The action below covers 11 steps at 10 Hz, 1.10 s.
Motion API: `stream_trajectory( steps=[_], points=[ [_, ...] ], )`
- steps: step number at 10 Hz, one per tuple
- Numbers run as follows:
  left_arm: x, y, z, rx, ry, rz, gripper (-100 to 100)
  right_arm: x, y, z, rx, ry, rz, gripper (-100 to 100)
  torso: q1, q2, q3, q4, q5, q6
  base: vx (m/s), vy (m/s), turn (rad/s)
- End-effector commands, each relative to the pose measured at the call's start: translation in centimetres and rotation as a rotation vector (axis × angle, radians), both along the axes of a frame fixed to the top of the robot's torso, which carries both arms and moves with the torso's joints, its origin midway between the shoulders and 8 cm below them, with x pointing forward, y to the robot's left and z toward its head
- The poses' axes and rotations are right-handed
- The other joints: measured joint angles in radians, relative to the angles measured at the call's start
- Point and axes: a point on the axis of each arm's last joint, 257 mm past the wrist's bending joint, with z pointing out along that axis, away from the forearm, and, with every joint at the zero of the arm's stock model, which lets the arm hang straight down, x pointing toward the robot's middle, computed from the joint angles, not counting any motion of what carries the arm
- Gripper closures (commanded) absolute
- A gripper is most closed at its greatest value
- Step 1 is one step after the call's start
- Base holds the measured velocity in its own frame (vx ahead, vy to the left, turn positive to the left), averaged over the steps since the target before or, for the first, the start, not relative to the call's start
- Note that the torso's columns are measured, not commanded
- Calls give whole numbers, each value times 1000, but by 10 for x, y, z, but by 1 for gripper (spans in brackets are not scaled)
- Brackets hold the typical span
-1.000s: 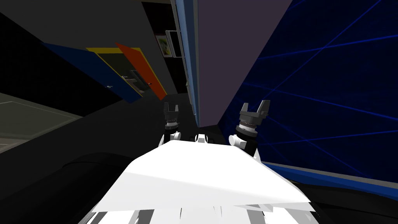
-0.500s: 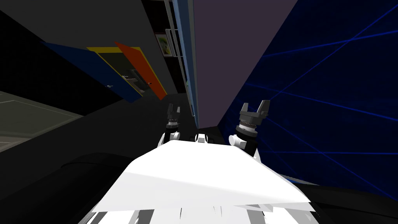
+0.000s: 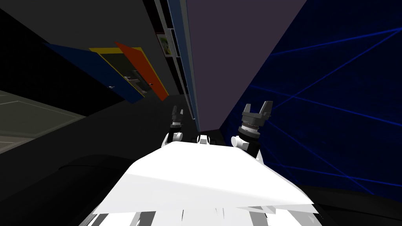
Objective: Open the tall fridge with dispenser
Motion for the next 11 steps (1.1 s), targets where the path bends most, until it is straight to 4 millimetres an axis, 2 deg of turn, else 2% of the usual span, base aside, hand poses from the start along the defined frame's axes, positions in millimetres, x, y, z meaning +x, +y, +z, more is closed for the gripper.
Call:
stream_trajectory(
  steps=[1, 5, 9, 11],
  points=[
    [11, 8, -22, -21, 66, 4, -100, 0, 0, 0, 0, 0, 0, 0, -1, 0, 0, 0, 0, 0, 91, -72, 34],
    [26, 18, -54, -45, 158, 9, -100, 0, 0, 0, 0, 0, 0, 0, -2, -1, 0, 0, 0, 0, 100, -69, 29],
    [41, 24, -91, -146, 252, 32, -100, 0, 0, 0, 0, 0, 0, 0, -2, 0, 0, 0, 0, 0, 112, -63, 31],
    [44, 22, -99, -193, 268, 41, -100, 0, 0, 0, 0, 0, 0, 0, -1, -3, -1, -2, 1, 4, 56, -54, 46]
  ],
)
